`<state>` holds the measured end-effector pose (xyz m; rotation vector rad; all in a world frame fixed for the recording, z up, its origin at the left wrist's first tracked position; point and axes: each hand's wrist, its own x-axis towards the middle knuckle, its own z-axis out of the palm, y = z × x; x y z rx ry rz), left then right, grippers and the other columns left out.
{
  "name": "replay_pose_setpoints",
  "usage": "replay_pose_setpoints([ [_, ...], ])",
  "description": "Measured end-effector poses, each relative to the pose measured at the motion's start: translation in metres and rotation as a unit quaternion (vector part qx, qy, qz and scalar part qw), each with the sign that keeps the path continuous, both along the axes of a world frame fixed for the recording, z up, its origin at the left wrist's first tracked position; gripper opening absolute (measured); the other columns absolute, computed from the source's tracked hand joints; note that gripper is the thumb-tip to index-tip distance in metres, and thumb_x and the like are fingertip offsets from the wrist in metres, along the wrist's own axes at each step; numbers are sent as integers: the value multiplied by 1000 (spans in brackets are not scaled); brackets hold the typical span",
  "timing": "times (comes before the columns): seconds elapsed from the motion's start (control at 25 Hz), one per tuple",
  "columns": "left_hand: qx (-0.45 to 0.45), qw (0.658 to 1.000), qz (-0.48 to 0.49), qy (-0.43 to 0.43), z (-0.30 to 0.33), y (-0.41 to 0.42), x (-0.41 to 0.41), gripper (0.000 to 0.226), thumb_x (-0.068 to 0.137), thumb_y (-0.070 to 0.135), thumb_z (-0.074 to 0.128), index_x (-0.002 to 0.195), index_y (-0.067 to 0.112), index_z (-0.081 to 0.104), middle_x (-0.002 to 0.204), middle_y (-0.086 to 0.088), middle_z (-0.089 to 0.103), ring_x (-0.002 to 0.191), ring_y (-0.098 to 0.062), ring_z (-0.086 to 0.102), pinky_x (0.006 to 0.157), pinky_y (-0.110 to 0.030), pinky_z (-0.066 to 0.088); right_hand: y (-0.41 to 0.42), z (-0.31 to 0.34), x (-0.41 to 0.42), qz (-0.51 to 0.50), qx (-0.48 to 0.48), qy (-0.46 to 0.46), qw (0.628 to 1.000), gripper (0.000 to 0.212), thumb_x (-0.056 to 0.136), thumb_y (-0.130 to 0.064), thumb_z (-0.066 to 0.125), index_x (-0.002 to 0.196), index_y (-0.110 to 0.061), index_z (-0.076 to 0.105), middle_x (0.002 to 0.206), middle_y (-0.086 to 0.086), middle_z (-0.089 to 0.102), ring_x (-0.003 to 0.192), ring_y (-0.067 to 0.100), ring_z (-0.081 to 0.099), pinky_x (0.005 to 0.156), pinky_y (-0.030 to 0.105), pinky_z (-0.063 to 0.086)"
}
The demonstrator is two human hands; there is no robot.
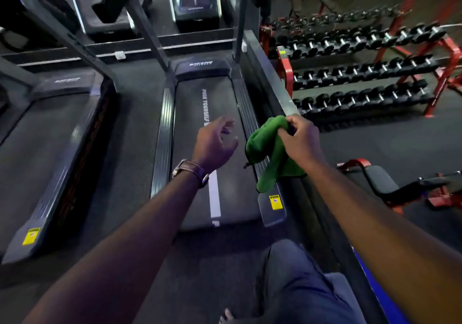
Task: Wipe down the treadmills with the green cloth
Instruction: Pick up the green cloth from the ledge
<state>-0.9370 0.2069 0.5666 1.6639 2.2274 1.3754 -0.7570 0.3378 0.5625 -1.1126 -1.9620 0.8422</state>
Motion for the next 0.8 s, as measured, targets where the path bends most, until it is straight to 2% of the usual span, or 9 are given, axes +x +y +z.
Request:
replay_pose_setpoints([
  [0.04, 10, 1000, 4, -10, 4, 18, -28, 37, 72, 21, 68, 108, 12, 64, 99, 1, 70, 82, -11, 66, 70, -34, 57, 18, 7, -25, -5, 3, 1, 1000, 18, 83, -16, 68, 100, -13, 69, 88, -2, 69, 79, 10, 61, 63, 2, 36],
  [0.16, 30, 999, 9, -26, 2, 77, -105, 36, 74, 14, 72, 108, 13, 63, 100, 4, 70, 82, -8, 66, 70, -29, 56, 81, 10, -100, -14, 9, 3, 1000, 18, 85, -17, 69, 102, -15, 69, 90, -6, 68, 81, 5, 60, 62, -2, 35],
  [0.28, 53, 998, 1, -38, -10, 159, -182, 34, 74, 11, 73, 107, 13, 64, 97, 5, 70, 81, -6, 66, 71, -29, 57, 159, 4, -177, -18, 19, 21, 999, 18, 85, -18, 70, 102, -17, 71, 88, -8, 67, 79, 3, 60, 63, 0, 37],
  [0.36, 64, 994, 1, -88, -4, 226, -228, 31, 75, 10, 72, 105, 14, 65, 95, 5, 71, 79, -7, 67, 72, -31, 59, 217, 11, -230, -28, 18, 32, 999, 16, 84, -21, 71, 99, -19, 72, 83, -9, 67, 73, 3, 60, 61, 5, 40],
  [0.52, 52, 993, -2, -104, 60, 381, -326, 28, 74, 8, 69, 100, 17, 66, 92, 5, 71, 76, -6, 67, 72, -31, 58, 348, 67, -334, -70, -32, 59, 995, 14, 79, -26, 73, 92, -23, 70, 81, -11, 70, 77, 5, 66, 70, 22, 52],
  [0.8, 1, 998, -53, -22, 186, 521, -457, 32, 74, 10, 70, 106, 10, 64, 97, 0, 71, 81, -10, 66, 76, -23, 54, 476, 191, -435, -131, -63, 49, 988, 18, 78, -21, 74, 95, -23, 70, 85, -9, 69, 82, 7, 66, 72, 19, 51],
])
